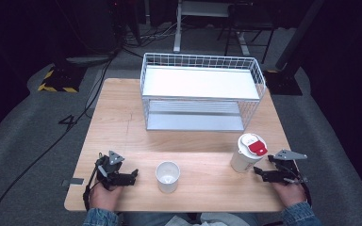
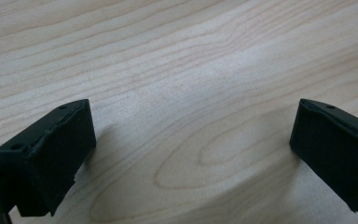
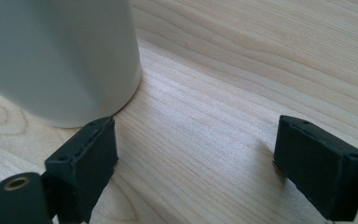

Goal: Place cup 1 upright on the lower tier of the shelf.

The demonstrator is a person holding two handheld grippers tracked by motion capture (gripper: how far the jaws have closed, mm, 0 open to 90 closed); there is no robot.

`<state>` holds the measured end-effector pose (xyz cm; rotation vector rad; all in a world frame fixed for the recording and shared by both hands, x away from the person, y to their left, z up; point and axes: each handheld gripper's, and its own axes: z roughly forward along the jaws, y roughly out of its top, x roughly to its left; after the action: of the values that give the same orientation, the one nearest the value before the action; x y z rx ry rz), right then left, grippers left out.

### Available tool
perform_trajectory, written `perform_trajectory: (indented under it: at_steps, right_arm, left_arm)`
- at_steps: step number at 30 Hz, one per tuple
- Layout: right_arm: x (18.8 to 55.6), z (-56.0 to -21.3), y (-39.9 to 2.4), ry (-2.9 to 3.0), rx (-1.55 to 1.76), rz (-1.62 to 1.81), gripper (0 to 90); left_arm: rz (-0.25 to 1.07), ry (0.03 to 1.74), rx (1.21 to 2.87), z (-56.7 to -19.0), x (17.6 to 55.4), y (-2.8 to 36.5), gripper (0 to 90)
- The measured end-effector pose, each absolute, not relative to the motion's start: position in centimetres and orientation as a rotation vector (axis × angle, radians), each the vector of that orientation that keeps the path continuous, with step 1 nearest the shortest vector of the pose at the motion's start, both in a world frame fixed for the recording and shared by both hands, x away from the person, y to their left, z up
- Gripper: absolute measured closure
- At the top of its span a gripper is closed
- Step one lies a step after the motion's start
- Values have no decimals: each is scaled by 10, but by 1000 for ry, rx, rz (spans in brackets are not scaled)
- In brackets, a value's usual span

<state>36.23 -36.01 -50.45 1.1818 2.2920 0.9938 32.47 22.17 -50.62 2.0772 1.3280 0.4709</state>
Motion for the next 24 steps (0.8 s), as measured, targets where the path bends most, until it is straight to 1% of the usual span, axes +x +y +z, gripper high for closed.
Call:
perform_trajectory:
  at_steps: [11, 14, 18, 19, 24]
  right_arm:
    - [360, -504, -363, 2293, 1171, 992, 141]
    - [358, -504, -362, 2289, 1161, 987, 142]
    - [357, -504, -360, 2273, 1170, 978, 141]
    - [357, -504, -361, 2274, 1174, 979, 141]
    - [358, -504, -361, 2279, 1192, 989, 142]
  left_arm:
    - [465, 1333, 2084, -506, 324, 220, 7]
    - [470, 1350, 2055, -504, 324, 222, 58]
    - [426, 1347, 2027, -501, 325, 225, 87]
    - [400, 1336, 2002, -498, 324, 225, 87]
    - [415, 1244, 1986, -481, 314, 215, 122]
